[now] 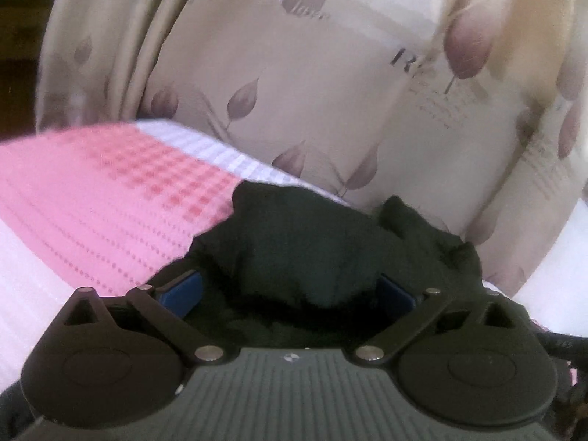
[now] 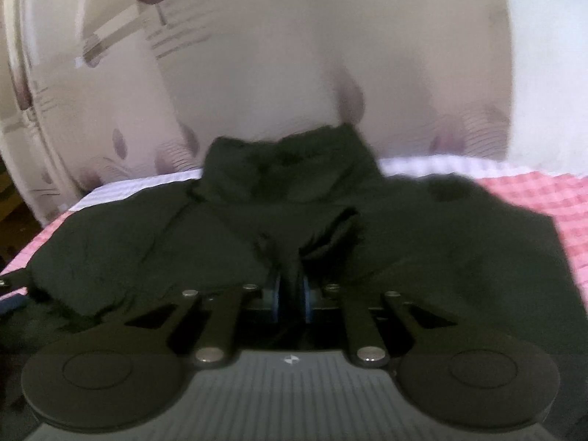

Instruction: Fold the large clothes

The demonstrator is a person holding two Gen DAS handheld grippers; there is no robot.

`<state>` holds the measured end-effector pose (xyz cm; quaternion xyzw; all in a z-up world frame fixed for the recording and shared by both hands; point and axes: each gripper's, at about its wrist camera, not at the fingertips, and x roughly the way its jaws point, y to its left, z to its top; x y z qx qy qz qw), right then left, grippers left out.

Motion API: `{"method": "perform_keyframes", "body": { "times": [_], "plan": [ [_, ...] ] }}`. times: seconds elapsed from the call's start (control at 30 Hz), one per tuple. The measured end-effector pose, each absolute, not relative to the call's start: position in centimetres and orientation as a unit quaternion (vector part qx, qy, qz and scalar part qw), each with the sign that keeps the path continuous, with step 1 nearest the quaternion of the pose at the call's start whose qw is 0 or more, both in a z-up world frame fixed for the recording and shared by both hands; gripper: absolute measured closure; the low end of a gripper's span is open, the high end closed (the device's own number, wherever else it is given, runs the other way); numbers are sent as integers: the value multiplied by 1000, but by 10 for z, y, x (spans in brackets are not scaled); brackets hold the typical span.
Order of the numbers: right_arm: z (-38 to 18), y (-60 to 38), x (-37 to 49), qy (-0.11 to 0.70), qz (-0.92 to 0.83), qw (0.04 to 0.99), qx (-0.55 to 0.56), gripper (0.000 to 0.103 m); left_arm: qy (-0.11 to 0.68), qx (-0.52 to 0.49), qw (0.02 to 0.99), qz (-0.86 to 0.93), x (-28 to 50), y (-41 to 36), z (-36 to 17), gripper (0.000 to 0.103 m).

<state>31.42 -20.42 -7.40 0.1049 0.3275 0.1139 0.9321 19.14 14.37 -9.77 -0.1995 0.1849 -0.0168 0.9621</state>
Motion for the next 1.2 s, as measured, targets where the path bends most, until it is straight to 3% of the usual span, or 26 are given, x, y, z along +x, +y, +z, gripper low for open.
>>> {"method": "perform_keyframes", "body": {
  "times": [0.13, 0.2, 0.3, 0.47, 0.5, 0.53, 0.67, 0.77, 0.8, 0.83, 0.93, 1.2],
  "plan": [
    [-69, -209, 315, 335, 125, 927, 113, 84, 162, -181, 970, 5, 180, 139, -83, 8],
    [-61, -214, 310, 317, 102, 936, 112, 78, 144, -192, 971, 3, 175, 142, -71, 9],
    [-43, -221, 299, 270, 89, 951, 123, 77, 140, -216, 965, -37, 180, 145, -48, 13],
    [-28, -194, 313, 258, 155, 947, 114, 78, 174, -227, 954, -96, 238, 132, -26, 37],
    [-29, -186, 320, 261, 161, 946, 104, 79, 185, -227, 950, -105, 252, 129, -27, 49],
    [-32, -178, 329, 265, 169, 945, 92, 84, 205, -224, 945, -119, 270, 124, -29, 54],
    [-57, -157, 364, 320, 177, 930, 48, 92, 270, -189, 938, -110, 317, 108, -54, 60],
    [-81, -153, 374, 360, 162, 919, 6, 96, 308, -177, 931, -81, 336, 117, -85, 78],
    [-87, -156, 375, 371, 158, 915, 2, 97, 315, -178, 929, -79, 340, 122, -93, 89],
    [-91, -158, 377, 379, 158, 912, 10, 97, 320, -194, 924, -84, 342, 129, -101, 92],
    [-96, -163, 380, 390, 157, 907, 28, 97, 333, -269, 898, -100, 346, 153, -116, 92],
    [-87, -175, 378, 386, 156, 908, 45, 98, 285, -221, 932, -34, 324, 159, -102, 93]
  ]
}}
